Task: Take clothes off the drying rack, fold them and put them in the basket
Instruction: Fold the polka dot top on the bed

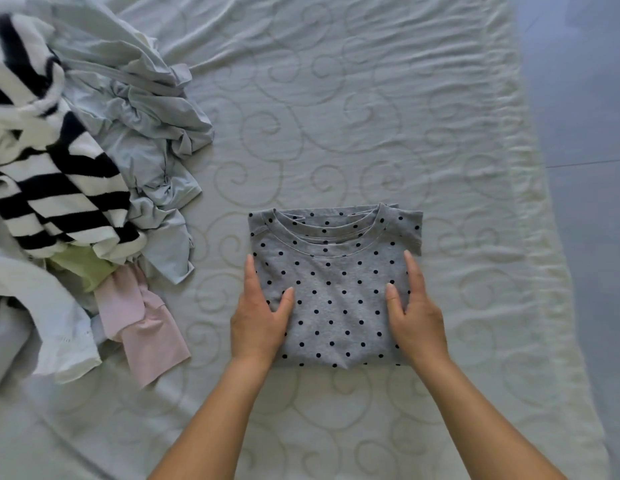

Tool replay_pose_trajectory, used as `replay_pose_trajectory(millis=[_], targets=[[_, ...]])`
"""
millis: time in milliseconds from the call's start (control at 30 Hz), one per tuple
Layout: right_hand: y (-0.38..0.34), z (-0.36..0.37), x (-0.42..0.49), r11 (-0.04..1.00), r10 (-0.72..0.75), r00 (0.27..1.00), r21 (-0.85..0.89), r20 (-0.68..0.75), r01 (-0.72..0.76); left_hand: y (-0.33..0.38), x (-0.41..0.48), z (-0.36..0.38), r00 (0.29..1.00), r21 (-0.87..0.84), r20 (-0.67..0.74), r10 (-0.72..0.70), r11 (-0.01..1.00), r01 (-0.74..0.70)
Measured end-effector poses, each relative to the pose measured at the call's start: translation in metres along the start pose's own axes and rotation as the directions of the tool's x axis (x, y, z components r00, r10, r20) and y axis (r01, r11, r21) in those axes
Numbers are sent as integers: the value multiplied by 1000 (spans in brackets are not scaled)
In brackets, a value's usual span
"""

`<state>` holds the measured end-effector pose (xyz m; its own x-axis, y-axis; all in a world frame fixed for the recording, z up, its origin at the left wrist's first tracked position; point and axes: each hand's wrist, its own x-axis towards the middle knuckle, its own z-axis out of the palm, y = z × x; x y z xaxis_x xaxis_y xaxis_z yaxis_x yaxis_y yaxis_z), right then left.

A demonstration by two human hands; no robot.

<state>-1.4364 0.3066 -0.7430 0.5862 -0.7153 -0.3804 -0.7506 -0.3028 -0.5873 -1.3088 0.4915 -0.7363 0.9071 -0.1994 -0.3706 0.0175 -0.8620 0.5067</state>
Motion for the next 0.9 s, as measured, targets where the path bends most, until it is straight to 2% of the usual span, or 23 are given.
replay_pose_trajectory(millis=[133,200,333,433,533,700,900], targets=[[-2,3,3,991,-93,996,99,8,92,4,2,1,985,-106,67,161,982,-153],[-5,5,4,990,-126,992,65,18,125,8,2,2,969,-114,87,233,968,-223],[-15,-3,6,973,-227,974,-57,-24,226,24,-5,1,934,-118,23,357,929,-352],[-18,-27,16,939,-337,936,-111,-106,326,53,-9,0,881,-116,-16,473,874,-472],[-19,-63,44,921,-386,901,-140,-197,364,99,4,4,844,-119,-48,534,836,-536],[-24,-128,123,911,-402,886,-197,-232,362,192,48,17,845,-108,52,533,844,-526],[-16,-178,216,908,-333,936,-306,-114,286,267,107,57,870,-84,237,432,902,-424]])
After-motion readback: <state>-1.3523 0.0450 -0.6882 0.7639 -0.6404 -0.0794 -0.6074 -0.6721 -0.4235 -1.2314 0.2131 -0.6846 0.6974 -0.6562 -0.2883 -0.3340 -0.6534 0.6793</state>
